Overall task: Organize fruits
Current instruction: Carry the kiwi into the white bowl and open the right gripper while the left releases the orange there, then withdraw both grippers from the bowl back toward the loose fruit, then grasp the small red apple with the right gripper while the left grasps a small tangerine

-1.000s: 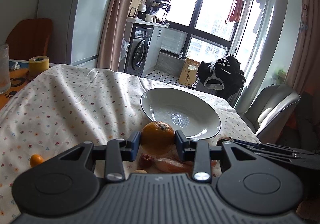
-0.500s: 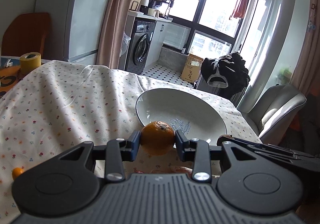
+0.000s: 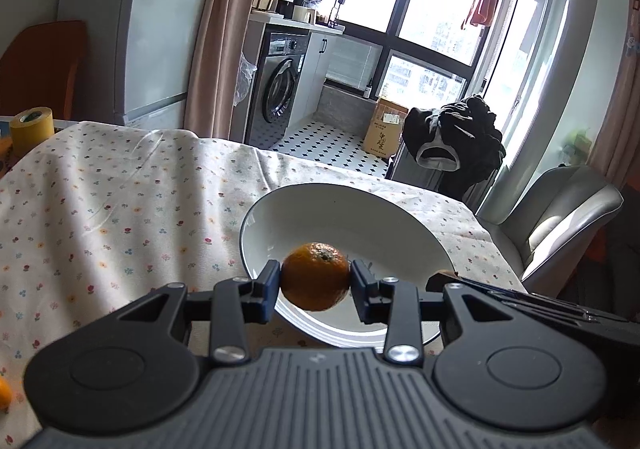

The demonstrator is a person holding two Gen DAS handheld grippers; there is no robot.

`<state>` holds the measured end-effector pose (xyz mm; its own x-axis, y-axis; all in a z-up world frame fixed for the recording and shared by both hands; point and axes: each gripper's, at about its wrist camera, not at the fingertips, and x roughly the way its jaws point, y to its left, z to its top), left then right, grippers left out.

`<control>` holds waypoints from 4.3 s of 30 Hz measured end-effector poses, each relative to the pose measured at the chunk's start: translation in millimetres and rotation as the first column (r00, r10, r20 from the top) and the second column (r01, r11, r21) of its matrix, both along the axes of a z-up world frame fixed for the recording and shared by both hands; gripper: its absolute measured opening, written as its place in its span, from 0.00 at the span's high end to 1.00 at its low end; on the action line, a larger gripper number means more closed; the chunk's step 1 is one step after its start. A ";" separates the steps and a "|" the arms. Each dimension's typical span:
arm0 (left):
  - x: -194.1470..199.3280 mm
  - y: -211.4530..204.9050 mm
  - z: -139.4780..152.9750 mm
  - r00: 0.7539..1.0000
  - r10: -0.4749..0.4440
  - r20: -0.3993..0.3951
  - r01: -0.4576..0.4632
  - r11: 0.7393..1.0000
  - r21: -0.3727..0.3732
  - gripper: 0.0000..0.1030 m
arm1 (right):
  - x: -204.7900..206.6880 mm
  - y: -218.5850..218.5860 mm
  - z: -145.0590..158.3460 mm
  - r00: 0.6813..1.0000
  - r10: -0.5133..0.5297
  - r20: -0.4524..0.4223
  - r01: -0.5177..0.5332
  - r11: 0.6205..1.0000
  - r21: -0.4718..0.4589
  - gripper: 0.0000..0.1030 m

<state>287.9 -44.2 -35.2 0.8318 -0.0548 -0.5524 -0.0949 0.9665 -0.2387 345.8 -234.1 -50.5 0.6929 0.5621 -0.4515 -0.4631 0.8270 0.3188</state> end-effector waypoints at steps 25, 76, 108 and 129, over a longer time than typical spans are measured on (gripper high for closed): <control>13.0 -5.2 -10.1 0.999 0.026 -0.040 -0.025 1.000 0.011 0.54 | 7.9 -13.9 -19.9 0.999 -0.037 0.012 0.037 0.999 0.035 0.56; -167.9 46.7 75.3 0.996 0.041 0.073 -0.045 0.998 0.050 0.00 | -134.2 -14.2 56.9 0.980 -0.120 0.158 0.131 0.990 -0.060 0.00; -186.4 45.2 18.0 1.000 0.022 0.022 -0.024 0.997 0.076 0.13 | -149.4 0.6 11.9 0.996 0.083 0.036 -0.078 0.990 -0.117 0.38; -148.9 22.2 -22.6 0.999 -0.016 -0.038 0.016 1.000 0.009 0.58 | -110.8 19.4 -24.9 0.983 0.164 -0.085 -0.175 0.974 -0.143 0.58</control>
